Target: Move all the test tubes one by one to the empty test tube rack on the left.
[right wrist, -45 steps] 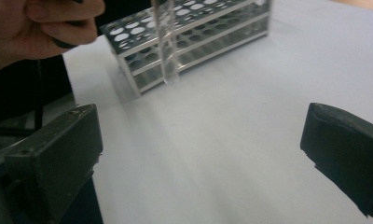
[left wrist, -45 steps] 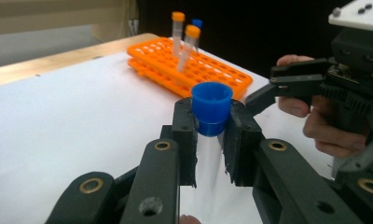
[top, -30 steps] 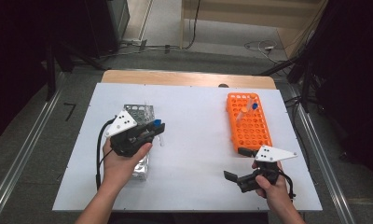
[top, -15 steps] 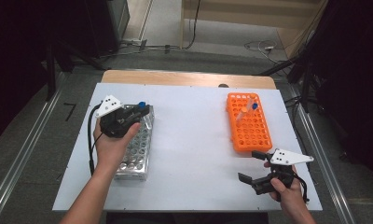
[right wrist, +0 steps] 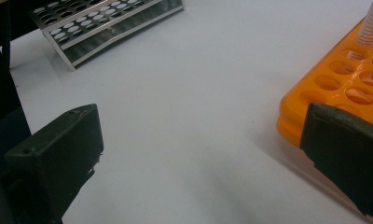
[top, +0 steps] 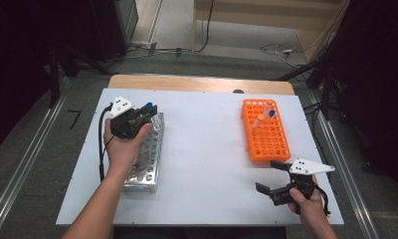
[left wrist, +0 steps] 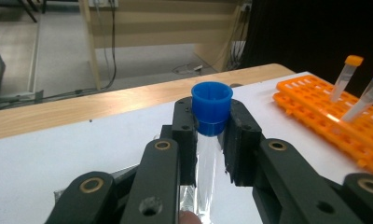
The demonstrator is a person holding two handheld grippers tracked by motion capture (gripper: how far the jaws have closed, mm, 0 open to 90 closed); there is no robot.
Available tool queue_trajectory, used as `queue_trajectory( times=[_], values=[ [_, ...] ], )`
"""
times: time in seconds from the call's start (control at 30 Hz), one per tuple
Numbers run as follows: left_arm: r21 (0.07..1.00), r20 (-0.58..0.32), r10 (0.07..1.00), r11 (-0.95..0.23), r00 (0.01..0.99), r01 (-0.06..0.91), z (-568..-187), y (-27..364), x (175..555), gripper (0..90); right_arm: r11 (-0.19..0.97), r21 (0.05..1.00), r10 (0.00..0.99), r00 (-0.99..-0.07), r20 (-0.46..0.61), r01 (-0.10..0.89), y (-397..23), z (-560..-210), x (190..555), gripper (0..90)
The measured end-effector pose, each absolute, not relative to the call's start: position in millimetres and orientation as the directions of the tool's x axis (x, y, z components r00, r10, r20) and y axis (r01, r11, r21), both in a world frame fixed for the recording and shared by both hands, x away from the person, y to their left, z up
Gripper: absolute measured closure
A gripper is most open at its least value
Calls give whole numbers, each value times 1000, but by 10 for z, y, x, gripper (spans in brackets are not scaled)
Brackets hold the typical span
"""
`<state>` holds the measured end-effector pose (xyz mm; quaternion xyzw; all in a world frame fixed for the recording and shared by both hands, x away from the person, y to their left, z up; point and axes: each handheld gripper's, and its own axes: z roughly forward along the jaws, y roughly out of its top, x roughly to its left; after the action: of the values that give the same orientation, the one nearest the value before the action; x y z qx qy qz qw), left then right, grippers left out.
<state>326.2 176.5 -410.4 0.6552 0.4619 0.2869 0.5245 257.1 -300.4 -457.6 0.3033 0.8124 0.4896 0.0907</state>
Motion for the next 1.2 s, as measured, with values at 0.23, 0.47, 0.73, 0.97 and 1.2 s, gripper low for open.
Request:
queue_trajectory(
  times=[0.23, 0.47, 0.73, 0.97, 1.2],
  values=[
    [948, -85, 921, -44, 380, 316, -4200, 1744, 3300, 766, 336, 852, 585, -798, 144, 400, -3008, -4582, 2577, 0],
    [927, -72, 931, -70, 358, 368, -4285, 1721, 3289, 759, 338, 851, 585, -798, 144, 402, -3005, -4584, 2578, 0],
    [900, -104, 923, -71, 371, 429, -4296, 1729, 3287, 643, 343, 849, 587, -797, 142, 403, -2989, -4590, 2581, 0],
    [903, -157, 902, -33, 402, 427, -4236, 1712, 3208, 286, 336, 851, 587, -796, 146, 404, -2994, -4588, 2586, 0],
    [911, -184, 865, -28, 466, 410, -4178, 1663, 3002, 66, 331, 852, 596, -790, 145, 406, -3009, -4583, 2602, 0]
  ],
)
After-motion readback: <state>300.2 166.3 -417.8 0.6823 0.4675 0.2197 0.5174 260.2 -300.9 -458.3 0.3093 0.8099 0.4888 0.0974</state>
